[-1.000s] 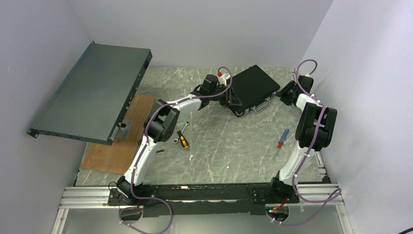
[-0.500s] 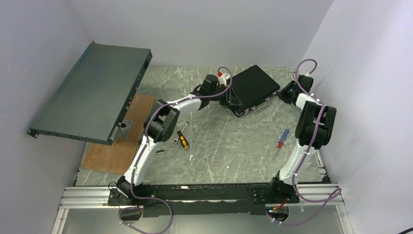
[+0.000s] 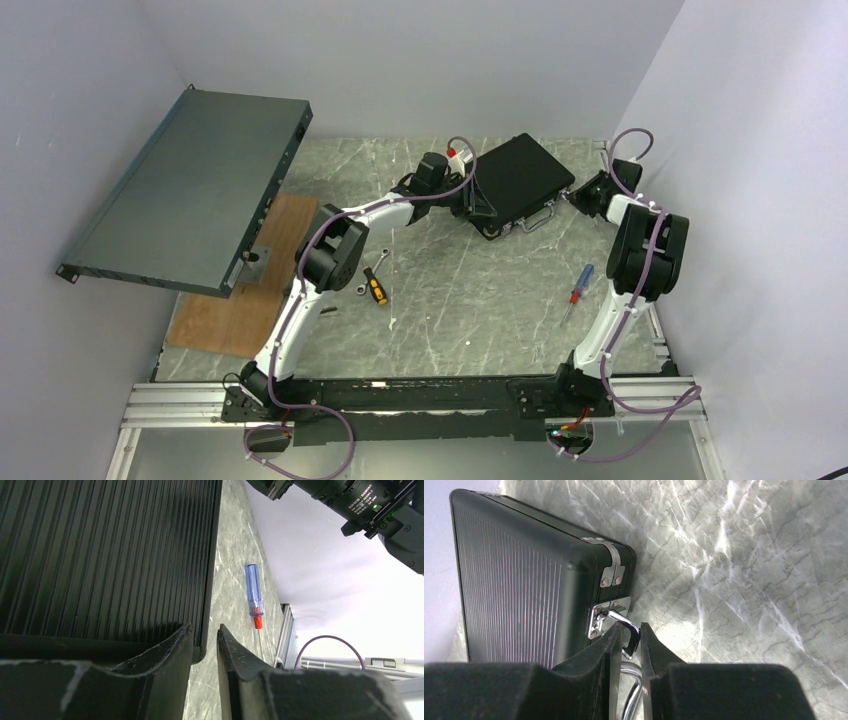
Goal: Pack up texas hold em set
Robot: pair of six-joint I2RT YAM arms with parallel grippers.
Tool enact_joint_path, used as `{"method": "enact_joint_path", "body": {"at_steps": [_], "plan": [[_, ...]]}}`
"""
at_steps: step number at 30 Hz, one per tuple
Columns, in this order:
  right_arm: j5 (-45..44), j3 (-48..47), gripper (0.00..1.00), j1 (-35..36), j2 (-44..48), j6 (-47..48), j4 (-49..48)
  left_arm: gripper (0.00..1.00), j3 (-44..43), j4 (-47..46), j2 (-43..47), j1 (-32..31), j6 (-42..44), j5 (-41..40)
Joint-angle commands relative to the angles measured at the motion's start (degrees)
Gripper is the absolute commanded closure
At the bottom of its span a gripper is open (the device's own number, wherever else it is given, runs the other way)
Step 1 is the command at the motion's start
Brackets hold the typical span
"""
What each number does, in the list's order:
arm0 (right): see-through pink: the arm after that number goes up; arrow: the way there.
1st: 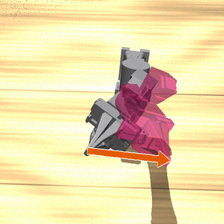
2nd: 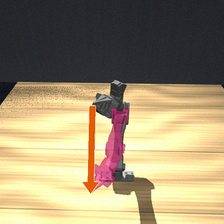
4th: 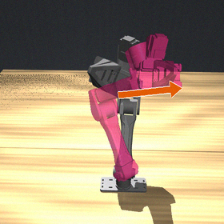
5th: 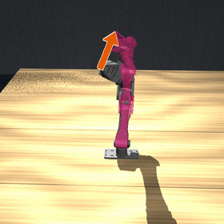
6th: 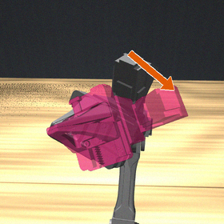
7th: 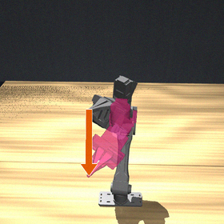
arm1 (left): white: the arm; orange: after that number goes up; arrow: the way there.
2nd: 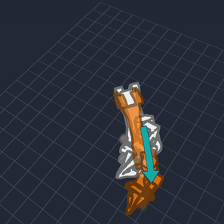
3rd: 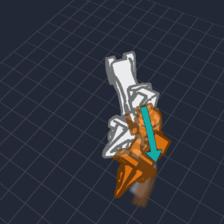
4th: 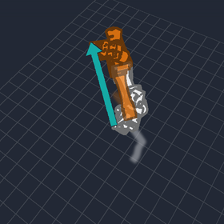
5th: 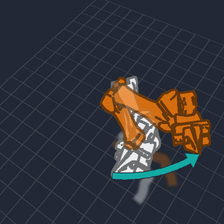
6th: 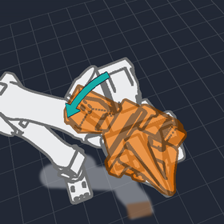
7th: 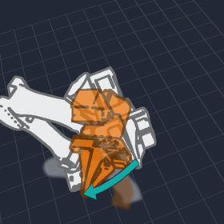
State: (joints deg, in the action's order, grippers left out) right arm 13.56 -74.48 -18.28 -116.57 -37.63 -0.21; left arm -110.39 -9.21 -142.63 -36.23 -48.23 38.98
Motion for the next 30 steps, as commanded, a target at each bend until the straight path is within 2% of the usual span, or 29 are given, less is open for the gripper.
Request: {"method": "enact_joint_path", "body": {"at_steps": [1,9,14,18,25,30], "plan": [[-2.83,2.52,0.79,-1.61,-3.12,-1.9,-1.52,0.67,1.73,11.68,-4.26,1.17,3.04,-3.09],[2.95,3.06,0.76,-2.5,-5.15,-5.88,-2.3,0.67,1.1,12.55,-4.55,1.16,3.11,-2.95],[7.7,7.21,0.64,-4.72,-5.93,-10.98,-8.26,0.67,0.92,12.42,-4.6,1.2,2.87,-2.74],[11.59,8.99,0.58,-5.56,-6.38,-12.8,-13.22,0.67,0.35,13.04,-4.61,1.18,3.12,-2.54],[8.73,11.63,0.52,-4.46,0.44,-7.33,-9.95,0.66,-0.91,15.57,-2.22,1.17,5.71,-3.18],[-2.37,17.69,0.52,0.43,12.65,-2.11,-6.58,0.56,-1.64,18.68,3.95,0.8,9.92,-4.74]]}}
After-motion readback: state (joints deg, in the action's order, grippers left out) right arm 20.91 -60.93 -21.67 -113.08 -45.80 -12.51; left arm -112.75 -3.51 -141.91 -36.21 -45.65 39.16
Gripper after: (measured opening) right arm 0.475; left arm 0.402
